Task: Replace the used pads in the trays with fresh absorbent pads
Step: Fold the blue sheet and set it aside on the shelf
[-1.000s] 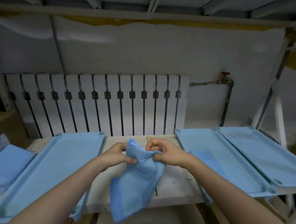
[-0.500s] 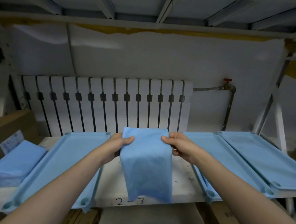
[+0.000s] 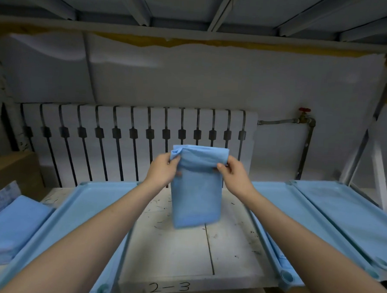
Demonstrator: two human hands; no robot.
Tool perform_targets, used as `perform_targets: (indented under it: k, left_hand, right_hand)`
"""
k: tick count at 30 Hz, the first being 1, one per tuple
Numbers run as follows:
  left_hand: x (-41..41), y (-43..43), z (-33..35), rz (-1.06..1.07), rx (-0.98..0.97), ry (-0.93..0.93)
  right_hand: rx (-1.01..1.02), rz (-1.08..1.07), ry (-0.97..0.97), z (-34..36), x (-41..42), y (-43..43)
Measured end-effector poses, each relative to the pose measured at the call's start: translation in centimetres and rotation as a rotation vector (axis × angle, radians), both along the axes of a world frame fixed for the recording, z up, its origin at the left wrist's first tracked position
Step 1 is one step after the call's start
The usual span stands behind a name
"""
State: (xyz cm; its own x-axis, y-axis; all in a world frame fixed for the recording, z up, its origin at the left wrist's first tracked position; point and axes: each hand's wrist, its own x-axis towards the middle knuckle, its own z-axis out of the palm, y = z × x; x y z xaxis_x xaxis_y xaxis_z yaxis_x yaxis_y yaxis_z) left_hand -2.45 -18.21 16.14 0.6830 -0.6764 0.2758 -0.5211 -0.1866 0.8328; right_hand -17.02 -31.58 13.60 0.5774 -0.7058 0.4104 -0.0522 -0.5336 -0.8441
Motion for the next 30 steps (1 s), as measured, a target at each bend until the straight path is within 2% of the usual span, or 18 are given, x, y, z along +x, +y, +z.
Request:
perform_targets:
  k: [3, 6, 9, 12, 14, 16, 20, 22, 25, 30]
  left_hand:
    - [-0.5, 0.8, -1.6, -0.067, -0.196, -0.092]
    - [-1.2, 2.3, -6.3, -0.13, -0.21, -0.15]
    - [-1.4, 3.8, -12.5, -0.174, -0.025, -0.177]
    - [-1.4, 5.5, -17.5, -0.322, 0.276, -0.184]
    - [-1.0, 6.0, -19.7, -0.357, 0.391, -0.2]
    - [-0.9, 6.1, -20.2, -0.365, 0.443, -0.258]
    - [-1.0, 5.5, -19.6, -0.452, 0.495, -0.397]
    - [-1.5, 5.5, -19.6, -0.491, 0.505, -0.329]
    - [-2.2, 5.6, -19.8, -0.46, 0.504, -0.245]
    - [-2.7, 5.5, -20.5, -0.35, 0.441, -0.212]
  right_hand:
    - [-0.076, 0.028, -0.057, -0.4, -0.9, -0.2]
    - [-0.097, 0.057, 0.007, -3.7, -1.9, 0.0]
    - [-0.055, 0.097, 0.129, -9.6, -3.0, 0.3]
    - [-0.112, 0.158, 0.422, -14.5, -4.4, 0.6]
    - [-0.197, 0.239, 0.629, -16.4, -5.1, 0.7]
    - [-0.237, 0.269, 0.711, -16.9, -5.5, 0.4]
    - [-0.329, 0.32, 0.779, -16.8, -5.8, 0.2]
    - [-0.417, 0.334, 0.822, -16.8, -6.1, 0.6]
    - [-0.508, 0.311, 0.776, -17.4, -6.6, 0.6]
    - [-0.278, 0.305, 0.707, -18.1, -7.4, 0.9]
